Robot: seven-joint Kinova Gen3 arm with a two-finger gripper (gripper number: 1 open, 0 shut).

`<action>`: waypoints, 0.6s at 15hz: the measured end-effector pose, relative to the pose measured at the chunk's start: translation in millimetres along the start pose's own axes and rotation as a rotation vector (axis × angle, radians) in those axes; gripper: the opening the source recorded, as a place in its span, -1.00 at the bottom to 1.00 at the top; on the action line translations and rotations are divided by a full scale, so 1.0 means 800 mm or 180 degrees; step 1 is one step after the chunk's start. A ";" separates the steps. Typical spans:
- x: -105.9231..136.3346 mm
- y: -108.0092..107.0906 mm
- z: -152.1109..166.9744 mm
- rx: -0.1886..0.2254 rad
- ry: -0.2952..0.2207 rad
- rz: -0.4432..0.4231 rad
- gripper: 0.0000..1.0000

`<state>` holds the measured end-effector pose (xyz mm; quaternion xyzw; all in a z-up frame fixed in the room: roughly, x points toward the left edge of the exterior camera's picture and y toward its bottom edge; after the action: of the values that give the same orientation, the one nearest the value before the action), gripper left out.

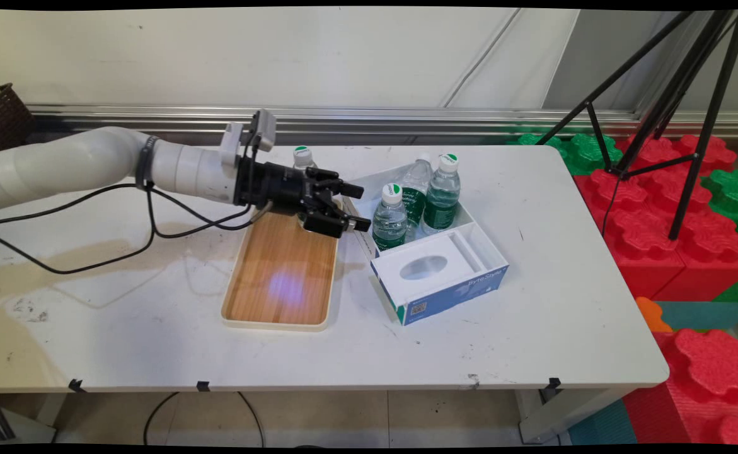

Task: Pick up the green bottle from the white box

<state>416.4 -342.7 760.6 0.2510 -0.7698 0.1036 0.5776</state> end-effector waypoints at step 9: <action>-0.009 -0.014 0.028 0.0063 0.0002 0.0022 1.00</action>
<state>404.5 -360.5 745.4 0.2540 -0.7694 0.1132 0.5750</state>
